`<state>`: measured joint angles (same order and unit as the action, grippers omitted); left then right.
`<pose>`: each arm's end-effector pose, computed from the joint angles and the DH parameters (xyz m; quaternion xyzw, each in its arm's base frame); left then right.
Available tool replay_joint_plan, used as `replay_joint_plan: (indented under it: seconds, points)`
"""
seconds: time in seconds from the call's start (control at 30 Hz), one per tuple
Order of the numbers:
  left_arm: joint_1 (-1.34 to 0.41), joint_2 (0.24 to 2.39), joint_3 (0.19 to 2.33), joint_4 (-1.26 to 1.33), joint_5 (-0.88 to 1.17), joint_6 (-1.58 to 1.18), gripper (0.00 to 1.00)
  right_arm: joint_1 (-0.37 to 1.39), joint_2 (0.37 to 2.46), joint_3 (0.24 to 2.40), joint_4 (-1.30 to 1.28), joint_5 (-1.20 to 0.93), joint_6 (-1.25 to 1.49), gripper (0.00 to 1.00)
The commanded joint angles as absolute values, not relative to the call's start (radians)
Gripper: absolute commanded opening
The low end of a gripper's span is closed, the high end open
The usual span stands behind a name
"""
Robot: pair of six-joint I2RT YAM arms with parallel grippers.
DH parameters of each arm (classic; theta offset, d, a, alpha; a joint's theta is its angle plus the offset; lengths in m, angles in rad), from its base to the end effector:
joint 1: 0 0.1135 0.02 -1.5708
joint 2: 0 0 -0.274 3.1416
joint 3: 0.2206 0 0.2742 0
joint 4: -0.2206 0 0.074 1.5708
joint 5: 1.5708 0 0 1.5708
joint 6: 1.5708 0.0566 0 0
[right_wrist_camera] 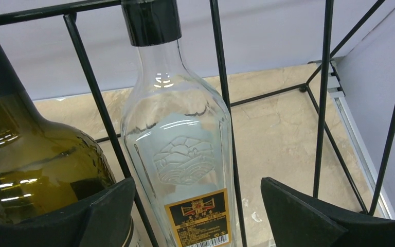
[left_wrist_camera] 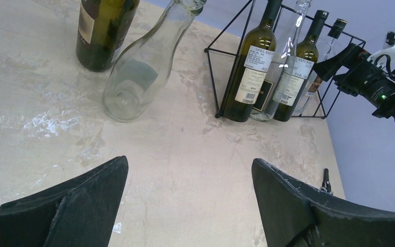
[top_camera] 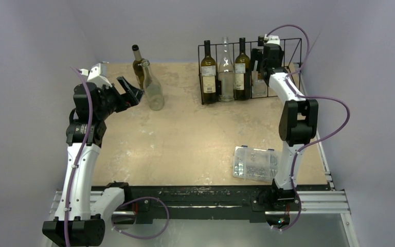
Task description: Put the wine bottle on the wine rack
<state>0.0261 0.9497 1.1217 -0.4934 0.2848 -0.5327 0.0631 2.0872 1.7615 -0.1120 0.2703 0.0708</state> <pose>0.2360 -0.0097 0.4007 -0.1416 0.7947 -0.2565 0.5316 0.5443 0.0192 0.2685 0.0755 0.8358 -0.0779 0.5382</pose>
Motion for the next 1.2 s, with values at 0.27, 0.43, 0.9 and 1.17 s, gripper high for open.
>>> replay_joint_plan:
  seconds: [0.27,0.43,0.9,1.17]
  points:
    - [0.033,0.959,1.144,-0.455,0.289,-0.539,0.90,0.058,1.822,1.680,-0.139,0.393,0.186,0.96]
    - [0.034,0.954,1.133,-0.440,0.286,-0.532,0.90,0.069,1.660,1.471,-0.067,0.289,0.265,0.97]
    - [0.014,0.837,1.130,-0.358,0.157,-0.482,0.97,0.285,1.425,1.074,0.123,0.035,0.396,0.98]
    - [0.014,0.842,1.252,-0.306,0.074,-0.430,0.99,0.393,1.441,1.042,0.148,-0.008,0.436,0.98]
